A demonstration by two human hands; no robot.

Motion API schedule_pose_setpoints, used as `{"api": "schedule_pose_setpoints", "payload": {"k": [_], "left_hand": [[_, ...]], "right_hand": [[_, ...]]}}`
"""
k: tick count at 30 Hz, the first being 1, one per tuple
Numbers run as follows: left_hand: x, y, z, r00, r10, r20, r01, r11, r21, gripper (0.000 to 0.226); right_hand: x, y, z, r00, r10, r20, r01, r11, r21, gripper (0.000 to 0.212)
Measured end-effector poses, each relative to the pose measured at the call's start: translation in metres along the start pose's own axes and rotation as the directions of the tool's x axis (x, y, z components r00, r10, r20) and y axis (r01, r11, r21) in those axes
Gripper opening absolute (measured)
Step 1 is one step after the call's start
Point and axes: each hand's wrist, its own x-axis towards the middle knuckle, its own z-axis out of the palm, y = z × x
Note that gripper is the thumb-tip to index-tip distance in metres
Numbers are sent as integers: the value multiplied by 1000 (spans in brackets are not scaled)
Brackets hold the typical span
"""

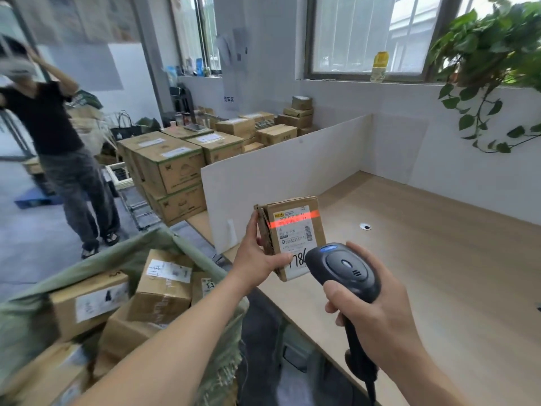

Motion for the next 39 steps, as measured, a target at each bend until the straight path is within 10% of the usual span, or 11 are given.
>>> {"api": "schedule_pose_setpoints", "payload": {"k": [26,39], "left_hand": [[-76,-70,-216,888,-251,-385,322,938,130,114],[-119,-177,-352,740,-661,-121,545,484,685,98]], "right_hand": [[24,22,123,900,-37,433,10,998,66,69],[30,61,248,873,83,481,-74,997,-37,85]]}}
